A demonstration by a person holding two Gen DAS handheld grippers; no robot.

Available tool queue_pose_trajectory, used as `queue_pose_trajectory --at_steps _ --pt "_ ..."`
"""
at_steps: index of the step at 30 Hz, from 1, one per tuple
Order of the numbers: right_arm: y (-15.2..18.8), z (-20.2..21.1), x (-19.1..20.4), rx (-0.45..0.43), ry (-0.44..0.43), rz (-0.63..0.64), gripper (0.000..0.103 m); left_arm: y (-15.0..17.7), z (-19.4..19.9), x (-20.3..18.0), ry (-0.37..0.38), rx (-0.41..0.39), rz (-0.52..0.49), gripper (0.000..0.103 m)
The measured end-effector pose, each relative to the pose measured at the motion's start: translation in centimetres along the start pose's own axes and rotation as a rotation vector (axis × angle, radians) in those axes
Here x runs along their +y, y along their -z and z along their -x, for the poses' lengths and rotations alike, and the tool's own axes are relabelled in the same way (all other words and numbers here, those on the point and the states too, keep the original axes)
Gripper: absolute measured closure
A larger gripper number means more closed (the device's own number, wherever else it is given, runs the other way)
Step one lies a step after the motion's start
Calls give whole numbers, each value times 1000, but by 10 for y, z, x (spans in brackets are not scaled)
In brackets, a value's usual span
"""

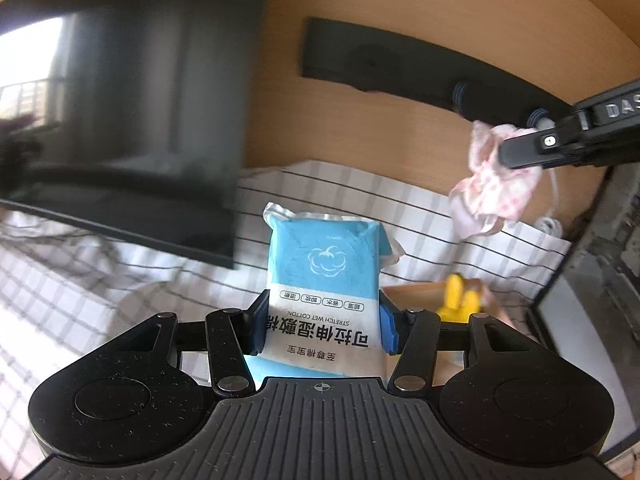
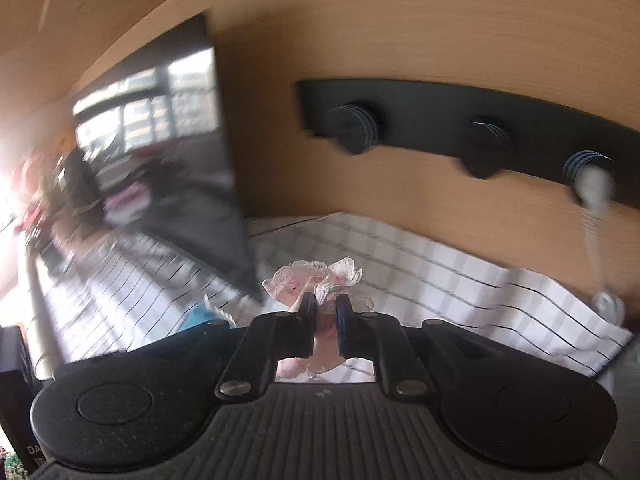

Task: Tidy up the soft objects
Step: 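Lower the cotton pack and lace cloth into the pink box and open both tools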

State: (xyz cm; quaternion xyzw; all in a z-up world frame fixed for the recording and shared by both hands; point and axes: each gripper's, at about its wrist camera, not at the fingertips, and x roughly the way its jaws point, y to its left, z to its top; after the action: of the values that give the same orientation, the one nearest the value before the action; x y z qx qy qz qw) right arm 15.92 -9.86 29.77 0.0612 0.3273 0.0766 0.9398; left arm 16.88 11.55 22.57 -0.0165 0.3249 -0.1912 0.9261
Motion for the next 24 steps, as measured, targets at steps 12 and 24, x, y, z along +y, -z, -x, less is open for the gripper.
queue_pose_trajectory --at_steps 12,24 --pt "71 0 -122 -43 105 -346 92 11 -75 -80 277 139 -79 46" --pt "148 -74 -151 97 211 -338 92 7 -169 -109 199 199 -54 46"
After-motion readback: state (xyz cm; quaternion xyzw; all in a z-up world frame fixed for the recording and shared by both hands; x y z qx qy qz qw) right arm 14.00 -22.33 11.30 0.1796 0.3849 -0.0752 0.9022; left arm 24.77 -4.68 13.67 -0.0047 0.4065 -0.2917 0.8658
